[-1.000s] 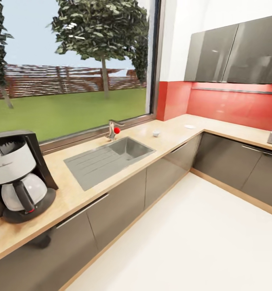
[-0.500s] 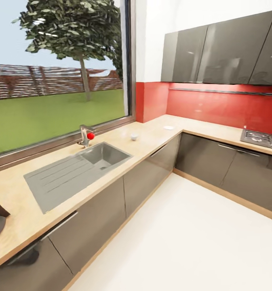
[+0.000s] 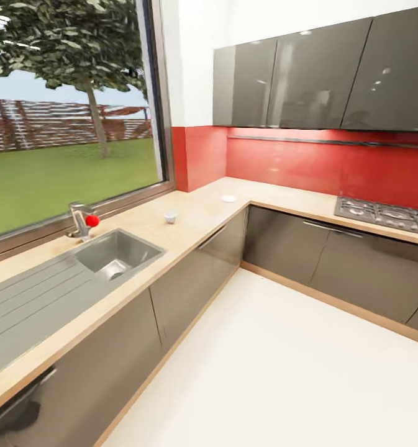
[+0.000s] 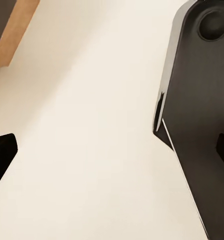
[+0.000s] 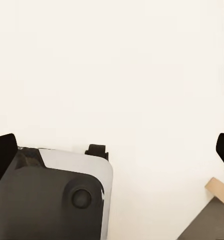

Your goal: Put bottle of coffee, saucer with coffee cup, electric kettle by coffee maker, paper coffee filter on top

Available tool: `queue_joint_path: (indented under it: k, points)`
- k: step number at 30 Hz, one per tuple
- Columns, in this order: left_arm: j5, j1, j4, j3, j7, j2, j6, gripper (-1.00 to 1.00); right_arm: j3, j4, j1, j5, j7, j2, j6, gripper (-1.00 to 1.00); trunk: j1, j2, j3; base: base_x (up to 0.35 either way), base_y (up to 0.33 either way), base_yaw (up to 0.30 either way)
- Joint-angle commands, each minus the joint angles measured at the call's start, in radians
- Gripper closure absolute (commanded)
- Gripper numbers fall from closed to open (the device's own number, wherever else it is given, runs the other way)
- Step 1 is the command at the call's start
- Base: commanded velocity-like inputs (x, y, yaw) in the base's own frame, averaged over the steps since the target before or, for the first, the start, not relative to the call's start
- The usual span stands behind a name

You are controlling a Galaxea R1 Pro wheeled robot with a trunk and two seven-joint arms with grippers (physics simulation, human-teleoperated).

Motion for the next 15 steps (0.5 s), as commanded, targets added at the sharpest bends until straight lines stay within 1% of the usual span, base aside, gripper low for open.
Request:
queue_joint_path:
  k: [1,4,15]
  points:
    - [0.011,0.001,-0.002,-0.003,0.001,0.0,-0.002,-1.0,-0.009,0.001,-0.001,0.009,0.006,0.0,-0.003,-1.0,0.001,-0.002,-0.002,0.284,-0.209,-0.226]
    - [0.011,0.001,-0.002,-0.003,0.001,0.0,-0.003,-1.0,-0.009,0.001,-0.001,0.009,0.006,0.0,-0.003,-1.0,0.001,-0.002,-0.002,0.284,-0.208,-0.16]
    - [0.011,0.001,-0.002,-0.003,0.002,-0.001,-0.002,-1.0,-0.006,0.011,-0.001,0.017,0.006,-0.002,-0.006,-1.0,0.001,-0.002,-0.002,0.284,-0.206,-0.012]
